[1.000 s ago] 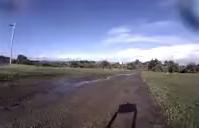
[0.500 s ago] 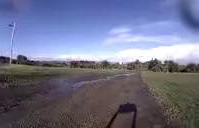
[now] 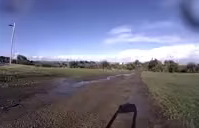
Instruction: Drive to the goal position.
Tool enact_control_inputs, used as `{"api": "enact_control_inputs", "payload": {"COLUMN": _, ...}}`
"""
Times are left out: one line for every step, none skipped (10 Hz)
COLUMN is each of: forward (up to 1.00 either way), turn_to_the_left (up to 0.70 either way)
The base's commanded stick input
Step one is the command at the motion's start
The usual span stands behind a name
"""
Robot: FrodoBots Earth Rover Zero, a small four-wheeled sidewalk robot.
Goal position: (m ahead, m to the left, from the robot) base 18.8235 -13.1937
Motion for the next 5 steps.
{"api": "enact_control_inputs", "payload": {"forward": 0.7, "turn_to_the_left": 0.0}}
{"api": "enact_control_inputs", "payload": {"forward": 0.7, "turn_to_the_left": 0.0}}
{"api": "enact_control_inputs", "payload": {"forward": 0.7, "turn_to_the_left": 0.0}}
{"api": "enact_control_inputs", "payload": {"forward": 0.7, "turn_to_the_left": 0.0}}
{"api": "enact_control_inputs", "payload": {"forward": 0.7, "turn_to_the_left": 0.0}}
